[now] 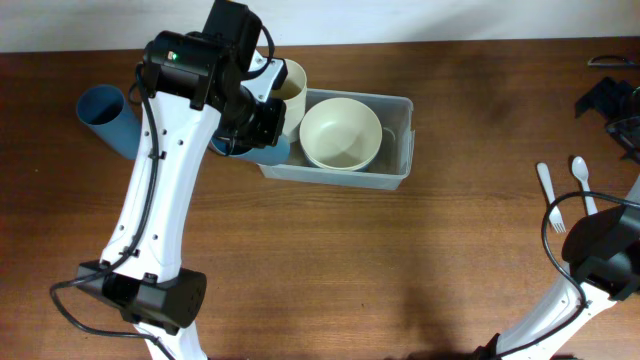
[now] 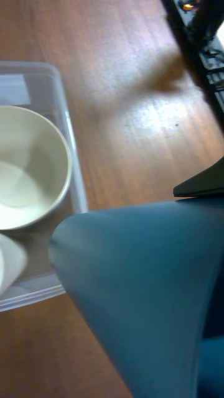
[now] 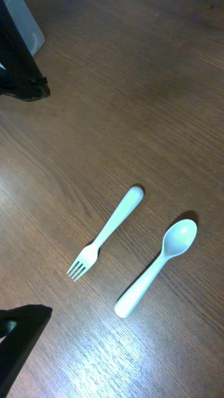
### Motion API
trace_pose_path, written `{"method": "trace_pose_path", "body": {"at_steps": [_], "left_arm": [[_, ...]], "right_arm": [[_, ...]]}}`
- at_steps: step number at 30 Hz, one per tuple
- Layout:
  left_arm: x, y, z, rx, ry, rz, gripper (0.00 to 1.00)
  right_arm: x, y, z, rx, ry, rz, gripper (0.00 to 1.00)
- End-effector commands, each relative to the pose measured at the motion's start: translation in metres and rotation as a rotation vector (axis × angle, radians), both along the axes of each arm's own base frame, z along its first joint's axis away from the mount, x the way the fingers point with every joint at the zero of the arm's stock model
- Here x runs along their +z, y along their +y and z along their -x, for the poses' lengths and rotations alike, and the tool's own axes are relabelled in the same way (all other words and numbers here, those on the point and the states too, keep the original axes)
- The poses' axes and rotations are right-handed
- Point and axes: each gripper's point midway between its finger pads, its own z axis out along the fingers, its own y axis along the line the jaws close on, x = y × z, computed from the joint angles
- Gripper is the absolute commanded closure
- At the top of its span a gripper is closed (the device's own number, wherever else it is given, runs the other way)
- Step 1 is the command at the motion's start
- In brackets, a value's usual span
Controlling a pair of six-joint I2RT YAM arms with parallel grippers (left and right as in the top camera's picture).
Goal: Pack container
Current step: 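Lift the blue cup with the left gripper over the container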
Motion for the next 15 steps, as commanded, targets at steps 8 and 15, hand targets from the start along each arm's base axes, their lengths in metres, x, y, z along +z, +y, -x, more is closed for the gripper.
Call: {"method": "trace_pose_path", "body": {"at_steps": [8,15], "left_arm": [[0.013,0.001,-0.01,0.013,-0.086,0.0,0.99],[0.006,-0.001,-0.014,0.011,-0.072,-0.004,0.98]], "right_arm": [[-0.002,0.0,0.0,-0.008,0.005,0.0,0.01],[-0.002,0.0,0.0,-0.008,0.005,0.0,0.01]]}}
